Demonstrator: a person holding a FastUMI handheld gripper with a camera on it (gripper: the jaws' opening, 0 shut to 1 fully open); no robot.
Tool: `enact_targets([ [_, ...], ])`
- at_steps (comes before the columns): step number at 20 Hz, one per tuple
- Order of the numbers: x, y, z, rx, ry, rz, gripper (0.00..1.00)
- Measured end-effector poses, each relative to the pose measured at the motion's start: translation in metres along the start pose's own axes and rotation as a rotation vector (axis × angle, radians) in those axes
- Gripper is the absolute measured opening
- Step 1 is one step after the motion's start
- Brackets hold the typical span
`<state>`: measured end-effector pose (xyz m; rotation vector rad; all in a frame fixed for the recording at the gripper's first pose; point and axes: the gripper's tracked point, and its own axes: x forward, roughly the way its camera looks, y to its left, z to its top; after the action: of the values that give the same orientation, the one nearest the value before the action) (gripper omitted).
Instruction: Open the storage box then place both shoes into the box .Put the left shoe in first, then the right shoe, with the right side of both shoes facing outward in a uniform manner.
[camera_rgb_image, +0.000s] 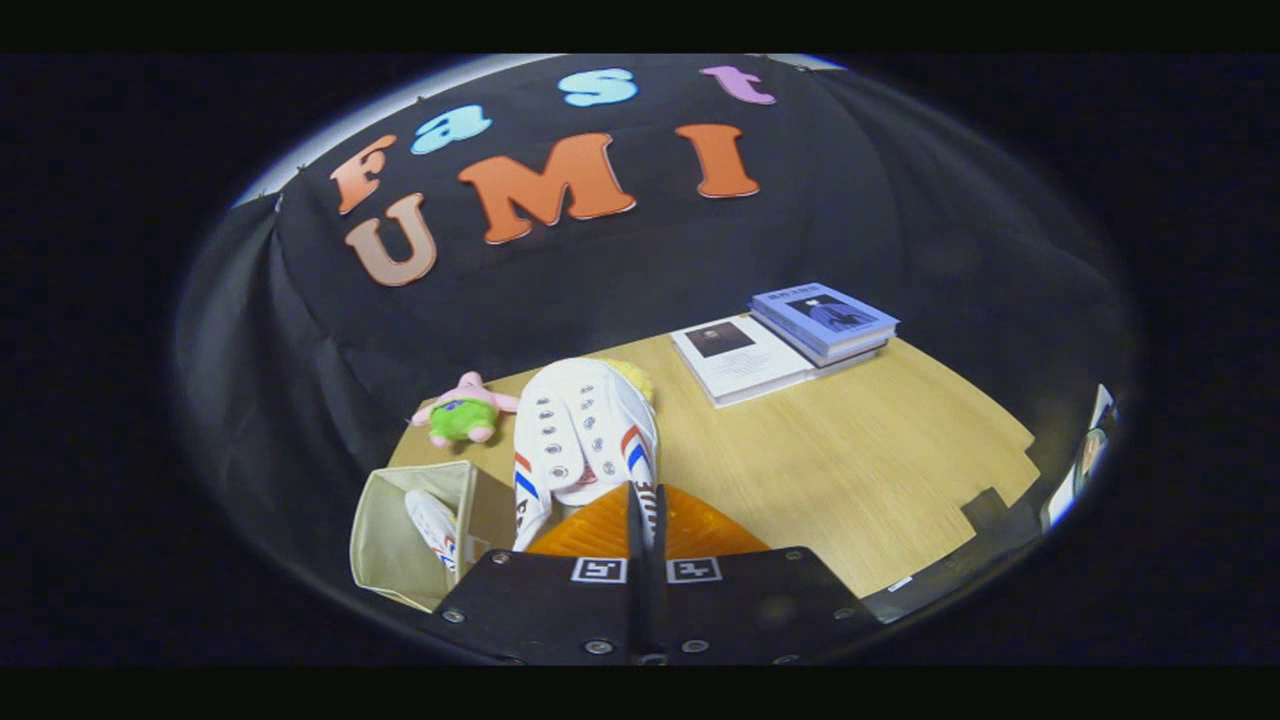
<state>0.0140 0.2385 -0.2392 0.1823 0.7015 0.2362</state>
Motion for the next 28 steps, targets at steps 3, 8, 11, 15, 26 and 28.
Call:
enact_targets([
  [3,0.001,0.052,-0.014,-0.003,0.023,0.083,0.00],
  [8,0.002,0.112,-0.043,-0.064,0.047,0.133,0.00],
  [11,0.003,0.140,-0.066,-0.086,0.081,0.171,0.00],
  [15,0.016,0.146,-0.088,-0.137,0.101,0.143,0.00],
  [26,0.017,0.149,-0.112,-0.160,0.102,0.113,0.01],
  [28,0.014,0.147,-0.114,-0.162,0.113,0.102,0.02],
])
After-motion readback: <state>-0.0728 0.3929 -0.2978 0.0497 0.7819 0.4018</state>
